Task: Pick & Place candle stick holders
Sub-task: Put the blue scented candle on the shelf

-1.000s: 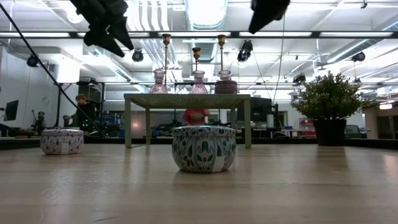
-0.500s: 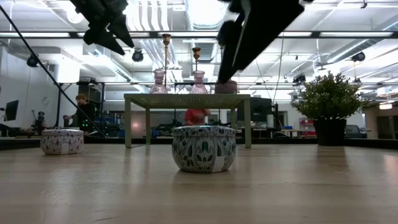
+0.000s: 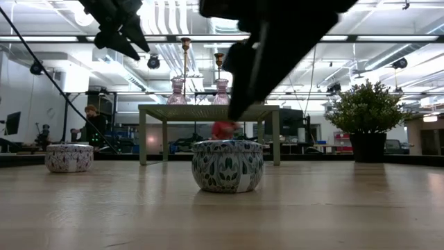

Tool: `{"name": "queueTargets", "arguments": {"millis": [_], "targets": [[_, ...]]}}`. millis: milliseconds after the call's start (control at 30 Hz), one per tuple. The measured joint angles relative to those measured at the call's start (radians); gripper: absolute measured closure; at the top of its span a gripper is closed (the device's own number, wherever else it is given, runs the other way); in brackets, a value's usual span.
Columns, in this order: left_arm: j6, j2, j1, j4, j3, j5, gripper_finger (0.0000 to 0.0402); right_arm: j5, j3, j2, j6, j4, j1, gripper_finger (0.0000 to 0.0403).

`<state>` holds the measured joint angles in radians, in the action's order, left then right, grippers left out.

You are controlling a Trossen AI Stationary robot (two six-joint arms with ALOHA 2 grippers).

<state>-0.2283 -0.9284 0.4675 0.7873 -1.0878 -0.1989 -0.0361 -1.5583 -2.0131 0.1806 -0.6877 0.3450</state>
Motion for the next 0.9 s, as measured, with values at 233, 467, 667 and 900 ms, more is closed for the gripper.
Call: {"name": "queueTargets", "arguments": {"millis": [233, 467, 667, 900], "targets": [[0.044, 0.0, 0.0, 0.001, 0.0, 0.004, 0.0129, 0.039, -0.098, -0.081, -0.013, 0.014, -0.001, 0.0046], [0.06, 0.001, 0.0, -0.001, 0.0, 0.022, 0.0129, 0.037, -0.279, -0.225, -0.002, -0.165, 0.002, 0.0046], [0.045, 0.012, 0.0, 0.0, 0.0, 0.033, 0.0129, 0.036, -0.448, -0.337, 0.0, -0.306, 0.002, 0.0046], [0.045, 0.023, 0.0, 0.008, 0.0, 0.034, 0.0129, 0.035, -0.545, -0.393, 0.07, -0.425, 0.002, 0.0046]]}}
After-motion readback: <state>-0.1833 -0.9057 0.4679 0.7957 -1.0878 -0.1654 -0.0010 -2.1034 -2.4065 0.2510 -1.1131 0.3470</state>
